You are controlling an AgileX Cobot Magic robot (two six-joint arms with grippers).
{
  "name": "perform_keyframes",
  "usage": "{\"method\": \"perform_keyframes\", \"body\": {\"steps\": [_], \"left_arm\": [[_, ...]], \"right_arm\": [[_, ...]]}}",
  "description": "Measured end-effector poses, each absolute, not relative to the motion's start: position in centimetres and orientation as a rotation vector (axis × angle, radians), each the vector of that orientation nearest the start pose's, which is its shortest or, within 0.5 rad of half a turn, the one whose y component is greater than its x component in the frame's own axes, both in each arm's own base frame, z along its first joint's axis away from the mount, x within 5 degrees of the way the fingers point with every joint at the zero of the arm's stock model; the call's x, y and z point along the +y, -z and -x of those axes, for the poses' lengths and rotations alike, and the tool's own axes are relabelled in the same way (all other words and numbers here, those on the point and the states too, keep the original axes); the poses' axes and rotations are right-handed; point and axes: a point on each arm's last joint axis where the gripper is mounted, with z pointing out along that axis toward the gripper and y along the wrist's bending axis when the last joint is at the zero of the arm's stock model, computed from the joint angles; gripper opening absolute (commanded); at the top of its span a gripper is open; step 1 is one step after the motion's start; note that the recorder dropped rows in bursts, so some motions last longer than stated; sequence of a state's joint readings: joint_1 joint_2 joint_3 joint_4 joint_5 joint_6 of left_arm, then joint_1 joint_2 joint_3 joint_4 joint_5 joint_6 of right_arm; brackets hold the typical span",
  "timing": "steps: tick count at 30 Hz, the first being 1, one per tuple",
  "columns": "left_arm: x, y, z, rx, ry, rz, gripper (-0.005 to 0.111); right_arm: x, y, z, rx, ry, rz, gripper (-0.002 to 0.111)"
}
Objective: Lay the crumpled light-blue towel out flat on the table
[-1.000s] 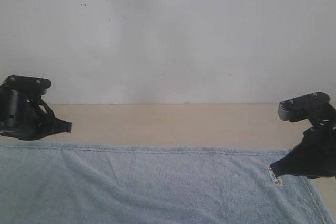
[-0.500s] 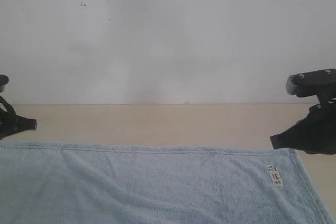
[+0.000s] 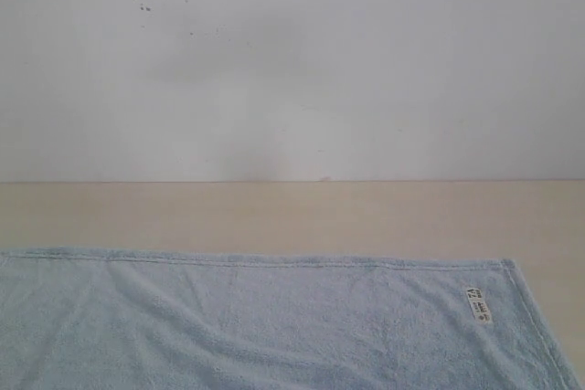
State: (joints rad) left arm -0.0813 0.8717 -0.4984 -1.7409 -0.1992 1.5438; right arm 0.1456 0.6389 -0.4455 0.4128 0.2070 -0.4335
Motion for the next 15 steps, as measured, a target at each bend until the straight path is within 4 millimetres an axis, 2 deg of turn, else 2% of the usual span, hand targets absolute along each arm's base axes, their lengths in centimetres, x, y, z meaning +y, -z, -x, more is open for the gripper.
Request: {"method": "perform_keyframes", "body": {"steps": [2, 5, 9, 15], "left_arm": [[0.4, -28.4, -15.5, 1.812, 0.031, 0.249, 0.004], [0.6, -28.1, -13.4, 1.757, 0.044, 0.252, 0.004], [0.6, -27.2, -11.7, 1.720, 0.065, 0.244, 0.004], [0.7, -27.6, -10.4, 1.650, 0.084, 0.237, 0.004]], "right_arm": [[2.5, -28.3, -11.5, 1.842, -0.170, 0.221, 0.000], [2.4, -27.6, -10.2, 1.834, -0.190, 0.217, 0.000], [2.4, -27.7, -8.9, 1.798, -0.228, 0.186, 0.000], [2.2, -28.1, -7.9, 1.748, -0.290, 0.110, 0.000]]}}
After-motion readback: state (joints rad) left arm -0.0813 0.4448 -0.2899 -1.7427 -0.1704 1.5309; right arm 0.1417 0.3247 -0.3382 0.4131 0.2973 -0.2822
